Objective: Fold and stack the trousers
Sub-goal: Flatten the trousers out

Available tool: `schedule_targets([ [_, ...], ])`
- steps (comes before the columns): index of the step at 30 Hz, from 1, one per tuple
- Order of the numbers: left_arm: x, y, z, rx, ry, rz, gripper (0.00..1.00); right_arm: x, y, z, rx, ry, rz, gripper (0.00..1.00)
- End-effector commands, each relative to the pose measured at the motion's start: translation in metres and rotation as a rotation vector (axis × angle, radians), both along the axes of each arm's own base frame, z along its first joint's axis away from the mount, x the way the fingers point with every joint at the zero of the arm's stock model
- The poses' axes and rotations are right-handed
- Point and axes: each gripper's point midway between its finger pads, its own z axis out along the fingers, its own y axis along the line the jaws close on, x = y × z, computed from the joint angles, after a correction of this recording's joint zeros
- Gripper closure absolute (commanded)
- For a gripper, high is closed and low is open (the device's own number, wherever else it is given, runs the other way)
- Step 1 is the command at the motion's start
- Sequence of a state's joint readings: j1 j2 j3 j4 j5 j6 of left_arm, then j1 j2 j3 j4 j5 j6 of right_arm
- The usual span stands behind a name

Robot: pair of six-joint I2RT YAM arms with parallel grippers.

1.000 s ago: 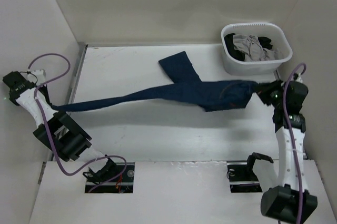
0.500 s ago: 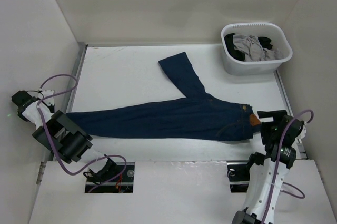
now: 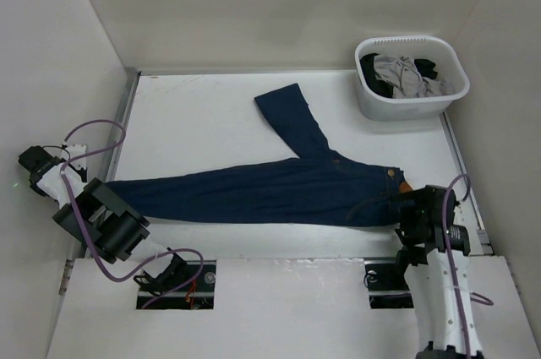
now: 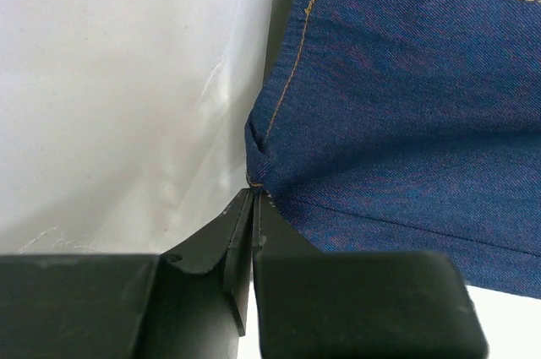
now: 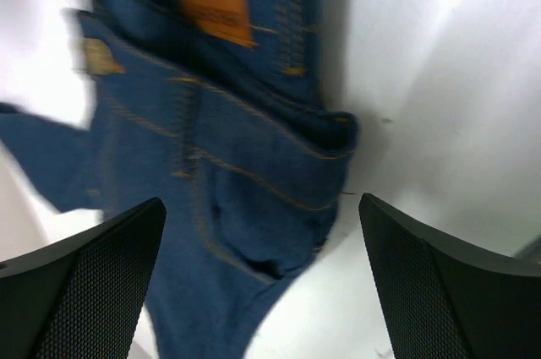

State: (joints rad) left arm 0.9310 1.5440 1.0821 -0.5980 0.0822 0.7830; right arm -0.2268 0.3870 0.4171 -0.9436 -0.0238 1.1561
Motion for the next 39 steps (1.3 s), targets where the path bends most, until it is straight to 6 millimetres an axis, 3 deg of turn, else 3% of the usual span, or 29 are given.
schedule_targets([
  [1, 0.006, 0.013, 0.018, 0.079, -0.042, -0.008, 1.00, 0.012, -0.003, -0.008, -0.018, 0.033, -0.050, 0.00],
  [5, 0.008, 0.014, 0.023, 0.088, -0.051, -0.011, 0.99, 0.011, 0.000, -0.015, -0.074, 0.086, -0.044, 0.11],
  [8, 0.009, 0.014, 0.024, 0.089, -0.054, -0.010, 0.99, 0.010, -0.003, -0.014, -0.118, 0.097, -0.061, 0.30],
  [11, 0.009, 0.014, 0.025, 0.092, -0.053, -0.014, 0.99, 0.005, -0.009, -0.008, -0.170, 0.105, -0.068, 0.58],
  [16, 0.012, 0.012, 0.026, 0.095, -0.057, -0.020, 0.99, 0.002, -0.013, -0.005, -0.200, 0.102, -0.071, 0.81],
  [17, 0.013, 0.011, 0.026, 0.096, -0.056, -0.024, 0.99, 0.003, -0.012, -0.006, -0.196, 0.103, -0.063, 0.78],
  [18, 0.013, 0.011, 0.026, 0.097, -0.055, -0.026, 0.99, 0.003, -0.013, -0.007, -0.194, 0.109, -0.067, 0.65],
  [20, 0.014, 0.012, 0.027, 0.099, -0.055, -0.029, 0.99, 0.002, -0.012, -0.010, -0.186, 0.124, -0.065, 0.00],
  [25, 0.015, 0.014, 0.030, 0.106, -0.058, -0.031, 0.99, -0.003, -0.012, -0.028, -0.175, 0.190, -0.081, 0.00],
  [30, 0.016, 0.014, 0.031, 0.107, -0.062, -0.033, 0.99, 0.009, -0.006, -0.029, -0.149, 0.158, -0.065, 0.00],
  [36, 0.015, 0.012, 0.028, 0.103, -0.063, -0.035, 0.99, 0.004, -0.006, -0.031, -0.137, 0.165, -0.055, 0.01],
  [37, 0.015, 0.012, 0.028, 0.101, -0.063, -0.036, 0.99, 0.003, -0.007, -0.031, -0.139, 0.159, -0.059, 0.11],
  [38, 0.015, 0.012, 0.028, 0.102, -0.062, -0.037, 0.99, 0.001, -0.007, -0.030, -0.140, 0.156, -0.061, 0.28],
  [39, 0.015, 0.012, 0.028, 0.101, -0.063, -0.038, 0.99, 0.000, -0.007, -0.030, -0.133, 0.147, -0.068, 0.36],
])
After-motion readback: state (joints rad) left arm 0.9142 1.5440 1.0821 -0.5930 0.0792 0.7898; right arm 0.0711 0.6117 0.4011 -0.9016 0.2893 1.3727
